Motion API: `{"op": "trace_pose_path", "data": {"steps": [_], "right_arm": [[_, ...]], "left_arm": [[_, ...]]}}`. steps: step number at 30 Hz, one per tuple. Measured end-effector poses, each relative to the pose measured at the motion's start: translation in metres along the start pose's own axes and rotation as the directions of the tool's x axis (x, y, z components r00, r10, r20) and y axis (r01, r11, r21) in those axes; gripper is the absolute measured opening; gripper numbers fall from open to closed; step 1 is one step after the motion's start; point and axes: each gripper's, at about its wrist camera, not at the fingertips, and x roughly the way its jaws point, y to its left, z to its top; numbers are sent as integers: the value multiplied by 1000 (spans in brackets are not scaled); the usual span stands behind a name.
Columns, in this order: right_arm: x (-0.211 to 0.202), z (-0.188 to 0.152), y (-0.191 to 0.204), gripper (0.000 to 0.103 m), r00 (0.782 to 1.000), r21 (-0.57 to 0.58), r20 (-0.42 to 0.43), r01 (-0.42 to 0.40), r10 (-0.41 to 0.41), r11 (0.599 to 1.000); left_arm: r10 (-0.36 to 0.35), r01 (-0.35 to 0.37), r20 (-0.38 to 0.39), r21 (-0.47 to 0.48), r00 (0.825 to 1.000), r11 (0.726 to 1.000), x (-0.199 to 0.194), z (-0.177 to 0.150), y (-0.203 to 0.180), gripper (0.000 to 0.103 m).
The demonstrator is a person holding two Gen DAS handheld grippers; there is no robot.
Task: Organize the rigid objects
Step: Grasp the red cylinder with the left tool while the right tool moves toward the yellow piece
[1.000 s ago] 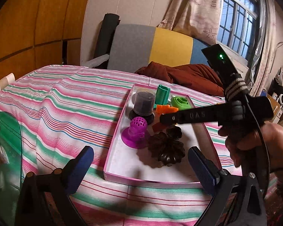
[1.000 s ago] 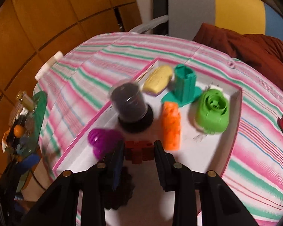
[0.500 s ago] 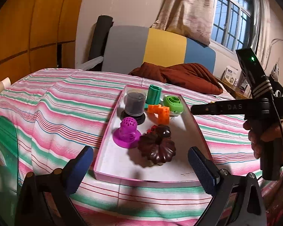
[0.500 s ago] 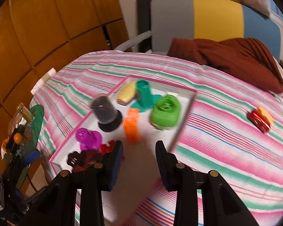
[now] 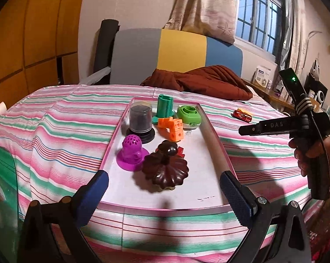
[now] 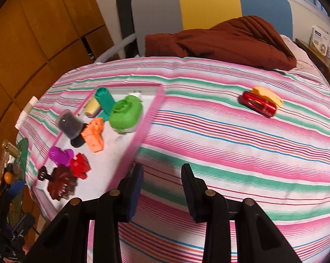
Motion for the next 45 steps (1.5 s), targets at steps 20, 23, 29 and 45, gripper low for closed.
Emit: {"op": "trace_pose_path", "data": {"steps": [20,23,29,45], "right_arm": [[-3,12,-64,36,989,41,-18,147,-146,988],[-3,15,-77,36,987,57,-23,162,-161,985],[3,21,-123,36,974,131,-40,228,-224,965],[17,53,-216,36,965,337,-9,251,-264,907]], "left_arm": [[-28,30,-21,96,999,995,6,14,-42,102],[-39,42,-26,110,999,993,8,19,-51,102],[-70,75,-49,121,996,990,15,29,-69,102],[-137,156,-166,101,976,983,93,75,-160,103]]}}
